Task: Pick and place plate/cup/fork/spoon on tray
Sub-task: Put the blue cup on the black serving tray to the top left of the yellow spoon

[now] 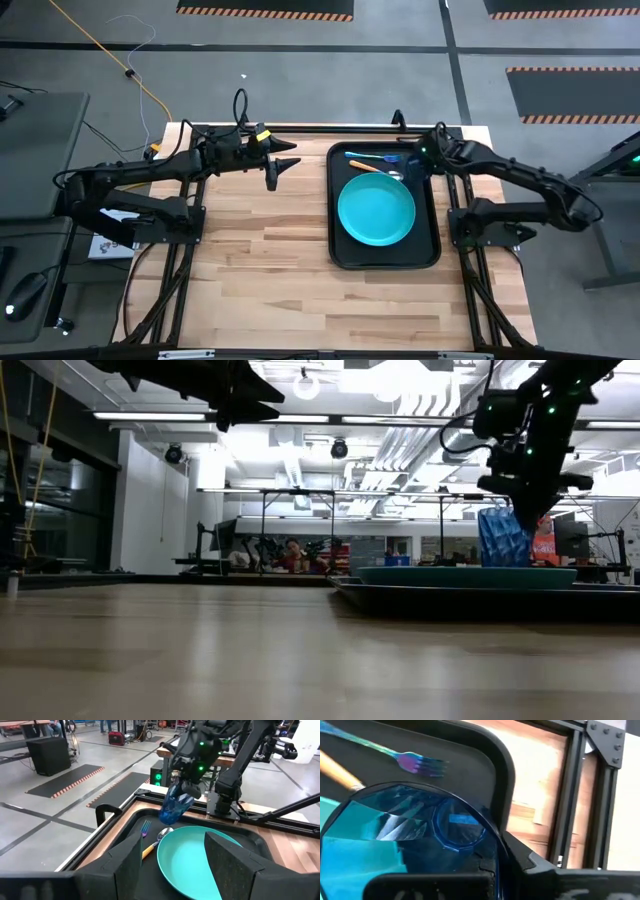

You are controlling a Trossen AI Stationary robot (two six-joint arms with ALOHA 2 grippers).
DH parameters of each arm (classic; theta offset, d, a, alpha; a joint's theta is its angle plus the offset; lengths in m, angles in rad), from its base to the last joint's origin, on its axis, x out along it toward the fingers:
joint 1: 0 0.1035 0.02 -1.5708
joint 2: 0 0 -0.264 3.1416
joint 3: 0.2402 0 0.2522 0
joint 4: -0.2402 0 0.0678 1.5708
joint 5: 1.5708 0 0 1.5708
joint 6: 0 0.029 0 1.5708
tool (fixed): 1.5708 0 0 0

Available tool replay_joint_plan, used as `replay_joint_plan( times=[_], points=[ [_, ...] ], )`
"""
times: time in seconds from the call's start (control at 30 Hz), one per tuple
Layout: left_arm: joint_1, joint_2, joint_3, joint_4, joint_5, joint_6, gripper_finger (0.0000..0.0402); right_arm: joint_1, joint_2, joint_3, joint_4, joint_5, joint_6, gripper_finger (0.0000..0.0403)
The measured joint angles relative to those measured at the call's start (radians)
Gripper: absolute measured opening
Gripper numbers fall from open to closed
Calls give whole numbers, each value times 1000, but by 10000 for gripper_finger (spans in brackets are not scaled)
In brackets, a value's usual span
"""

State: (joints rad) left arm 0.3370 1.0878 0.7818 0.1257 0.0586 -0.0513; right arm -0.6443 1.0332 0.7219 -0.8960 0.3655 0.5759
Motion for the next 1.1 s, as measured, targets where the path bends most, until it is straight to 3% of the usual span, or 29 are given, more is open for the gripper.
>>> replay_joint_plan(
  times=[0.23, 1.1],
  points=[
    [0, 0, 0, 0, 0, 0, 202, -66, 50, 0, 54, -120, -54, 0],
    [0, 0, 0, -41, 0, 2, 202, -124, 106, 1, 58, -137, 0, 25]
  ],
)
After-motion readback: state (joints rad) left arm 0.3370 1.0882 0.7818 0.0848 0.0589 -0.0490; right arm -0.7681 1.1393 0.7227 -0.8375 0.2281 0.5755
